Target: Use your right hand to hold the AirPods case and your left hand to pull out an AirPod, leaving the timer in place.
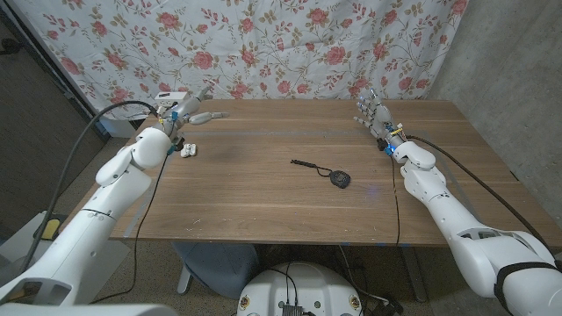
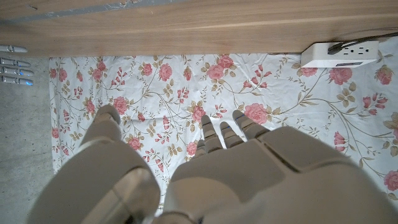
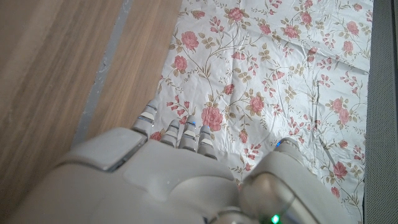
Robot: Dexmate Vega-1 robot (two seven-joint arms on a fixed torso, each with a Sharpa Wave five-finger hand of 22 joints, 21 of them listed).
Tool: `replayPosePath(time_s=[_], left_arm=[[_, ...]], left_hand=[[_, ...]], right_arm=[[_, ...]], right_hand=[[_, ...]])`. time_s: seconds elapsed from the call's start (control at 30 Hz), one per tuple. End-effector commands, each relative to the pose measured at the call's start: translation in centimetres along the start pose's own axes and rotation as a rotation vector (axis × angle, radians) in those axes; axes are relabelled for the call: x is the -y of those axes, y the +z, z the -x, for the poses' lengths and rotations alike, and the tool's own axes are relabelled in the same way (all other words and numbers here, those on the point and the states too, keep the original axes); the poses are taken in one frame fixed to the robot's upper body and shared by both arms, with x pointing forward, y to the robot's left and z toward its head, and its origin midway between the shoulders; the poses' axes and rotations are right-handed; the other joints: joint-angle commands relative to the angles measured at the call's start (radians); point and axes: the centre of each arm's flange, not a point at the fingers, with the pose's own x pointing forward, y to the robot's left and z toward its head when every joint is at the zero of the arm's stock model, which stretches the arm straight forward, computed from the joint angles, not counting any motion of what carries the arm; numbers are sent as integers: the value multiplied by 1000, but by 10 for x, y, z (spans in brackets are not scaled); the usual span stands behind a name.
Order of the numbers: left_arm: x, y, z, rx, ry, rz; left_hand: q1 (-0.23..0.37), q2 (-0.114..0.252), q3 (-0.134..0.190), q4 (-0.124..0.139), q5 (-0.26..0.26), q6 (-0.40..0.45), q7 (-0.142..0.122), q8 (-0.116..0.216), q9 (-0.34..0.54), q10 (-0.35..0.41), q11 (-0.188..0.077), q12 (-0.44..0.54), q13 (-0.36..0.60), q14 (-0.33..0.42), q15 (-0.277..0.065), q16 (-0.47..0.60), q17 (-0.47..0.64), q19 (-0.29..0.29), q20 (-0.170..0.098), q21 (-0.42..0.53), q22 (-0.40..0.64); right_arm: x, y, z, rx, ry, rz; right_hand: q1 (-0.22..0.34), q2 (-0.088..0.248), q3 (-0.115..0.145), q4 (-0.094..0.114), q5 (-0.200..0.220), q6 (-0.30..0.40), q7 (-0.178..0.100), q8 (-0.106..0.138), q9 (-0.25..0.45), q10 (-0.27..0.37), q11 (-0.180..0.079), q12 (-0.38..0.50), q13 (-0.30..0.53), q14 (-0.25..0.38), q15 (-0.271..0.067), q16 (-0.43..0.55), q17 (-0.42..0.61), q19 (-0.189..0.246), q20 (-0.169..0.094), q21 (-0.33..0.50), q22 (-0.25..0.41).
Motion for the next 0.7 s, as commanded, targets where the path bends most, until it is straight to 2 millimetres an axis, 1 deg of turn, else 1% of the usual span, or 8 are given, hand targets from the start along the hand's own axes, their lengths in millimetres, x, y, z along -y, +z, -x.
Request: replayPosePath(time_s=[0.03, 0.17, 0.23, 0.33, 0.43, 0.53, 0.6, 0.7], left_arm=[[-6, -2, 5, -19, 2, -83], [-11, 2, 5, -5, -10, -166], [-15, 7, 6, 9, 1, -298], [-14, 3, 7, -4, 3, -183], [-14, 5, 8, 1, 7, -242], [-16, 7, 10, 11, 36, -260], [-19, 8, 10, 4, 34, -293], [-21, 2, 12, -7, 42, -259]], left_hand=[[15, 0, 8, 5, 2, -182, -2, 6, 3, 5, -8, 9, 3, -2, -5, 4, 3, -4, 0, -1, -1], [29, 3, 10, 6, 2, -176, -9, 9, 3, 12, -11, 13, 5, -3, -5, 3, 3, -4, -1, -1, -1], [33, 4, 11, 6, 2, -174, -10, 10, 3, 14, -13, 14, 5, -3, -5, 3, 3, -5, 0, -1, -1], [39, 6, 12, 6, 2, -173, -11, 10, 3, 17, -13, 16, 6, -3, -5, 3, 4, -5, 1, -1, -1], [47, 7, 14, 7, 1, -164, -14, 14, 3, 24, -17, 19, 7, -3, -9, 3, 3, -4, -1, 0, -1], [56, 8, 14, 8, 0, -156, -23, 17, 3, 28, -20, 22, 8, -4, -12, 3, 3, -3, -2, 0, -1], [63, 8, 14, 9, -1, -150, -37, 19, 3, 29, -22, 23, 9, -3, -14, 3, 3, -1, -3, 1, -1], [69, 8, 14, 10, -2, -142, -48, 22, 3, 38, -21, 27, 10, 2, -18, 5, 3, 4, -5, 3, -1]], right_arm=[[-1, 1, 1, 7, 6, -1], [-1, 3, 1, 10, 8, 4], [-1, 3, 1, 15, 8, 3], [-1, 4, 1, 14, 10, 4], [-3, 8, 1, 7, 34, 43], [-4, 4, -1, 29, 53, -28], [-3, 5, -2, 23, 55, -5], [-3, 6, -2, 27, 54, -6]], right_hand=[[6, 7, 0, -8, -1, 2, -5, 6, 2, -3, -2, -2, 3, -5, 2, 4, 3, -4, 4, 3, 2], [7, 7, 0, -9, -2, 1, -5, 6, 2, -3, -1, -1, 3, -5, 2, 4, 2, -4, 4, 4, 2], [8, 7, 0, -9, -2, 2, -5, 6, 2, -2, -2, -1, 3, -5, 2, 4, 2, -5, 4, 4, 2], [8, 7, 0, -9, -2, 0, -5, 6, 2, -3, -3, -1, 3, -5, 2, 4, 2, -5, 4, 4, 2], [8, 7, 1, -10, -2, 1, -5, 6, 2, -3, -3, -1, 3, -5, 0, 5, 2, -5, 3, 4, 2], [9, 8, 1, -11, -2, 1, -5, 6, 2, -3, -3, -1, 3, -4, 0, 5, 2, -5, 3, 4, 2], [11, 9, 2, -12, -2, 0, -6, 5, 2, -3, -5, -1, 3, -7, -4, 4, 2, -5, 3, 4, 2], [13, 12, 3, -12, -2, -4, -8, 4, 2, -7, -6, -3, 3, -12, -7, 2, 1, -7, 4, 3, 2]])
